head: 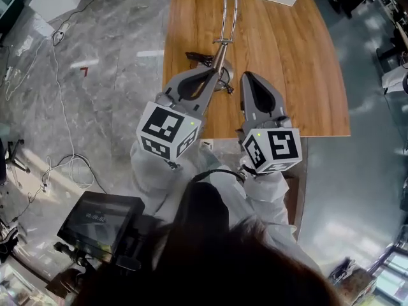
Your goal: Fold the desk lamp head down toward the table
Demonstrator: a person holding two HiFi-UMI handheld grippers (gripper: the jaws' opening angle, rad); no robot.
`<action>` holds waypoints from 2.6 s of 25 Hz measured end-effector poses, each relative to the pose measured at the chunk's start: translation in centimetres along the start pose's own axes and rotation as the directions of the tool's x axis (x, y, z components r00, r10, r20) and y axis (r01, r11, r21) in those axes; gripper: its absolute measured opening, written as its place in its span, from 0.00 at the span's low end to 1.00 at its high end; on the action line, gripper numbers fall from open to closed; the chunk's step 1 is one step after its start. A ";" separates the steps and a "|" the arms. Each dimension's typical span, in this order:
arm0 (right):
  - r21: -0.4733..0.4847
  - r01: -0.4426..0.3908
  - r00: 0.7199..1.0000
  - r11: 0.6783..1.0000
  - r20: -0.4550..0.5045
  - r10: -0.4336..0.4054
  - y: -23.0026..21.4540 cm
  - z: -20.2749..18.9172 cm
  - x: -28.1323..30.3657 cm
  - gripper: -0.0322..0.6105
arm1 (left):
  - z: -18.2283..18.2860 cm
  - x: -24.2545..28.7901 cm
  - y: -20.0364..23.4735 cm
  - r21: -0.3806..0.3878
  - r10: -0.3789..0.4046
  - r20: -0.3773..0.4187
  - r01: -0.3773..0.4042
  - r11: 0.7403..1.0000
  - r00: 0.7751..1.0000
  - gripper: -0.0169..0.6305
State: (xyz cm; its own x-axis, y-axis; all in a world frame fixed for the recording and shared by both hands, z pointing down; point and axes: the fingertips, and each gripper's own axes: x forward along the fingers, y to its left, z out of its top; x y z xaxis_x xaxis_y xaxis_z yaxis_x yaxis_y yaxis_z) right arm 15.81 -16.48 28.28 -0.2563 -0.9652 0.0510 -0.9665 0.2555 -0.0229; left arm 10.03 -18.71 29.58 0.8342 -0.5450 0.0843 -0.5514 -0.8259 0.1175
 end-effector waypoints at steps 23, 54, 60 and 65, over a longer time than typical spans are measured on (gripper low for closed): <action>0.321 -0.549 0.775 0.772 -0.150 0.614 -7.3 -2.0 15.9 0.33 | -9.0 12.1 8.4 -0.229 -0.254 -0.242 0.199 0.953 0.936 0.30; 0.639 -0.715 0.395 0.283 0.036 0.918 -4.6 -0.2 17.7 0.12 | -10.7 15.2 8.7 -0.206 -0.301 -0.311 0.245 0.947 0.902 0.21; 0.723 -0.659 0.369 0.206 0.073 0.927 -4.7 -0.2 17.1 0.14 | -10.7 14.9 8.1 -0.192 -0.300 -0.316 0.249 0.949 0.900 0.21; 0.766 -0.619 0.352 0.172 0.076 0.933 -4.7 -0.9 18.2 0.15 | -11.2 15.4 9.0 -0.197 -0.303 -0.318 0.250 0.948 0.898 0.21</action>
State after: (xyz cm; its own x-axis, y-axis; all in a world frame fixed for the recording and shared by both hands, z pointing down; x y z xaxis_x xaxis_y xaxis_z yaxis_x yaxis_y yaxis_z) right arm 15.70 -35.23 30.20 -0.9912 -0.1059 -0.0790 -0.0002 0.5990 -0.8007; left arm 17.81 -32.94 43.06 0.9148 -0.1930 0.3548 -0.3149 -0.8910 0.3271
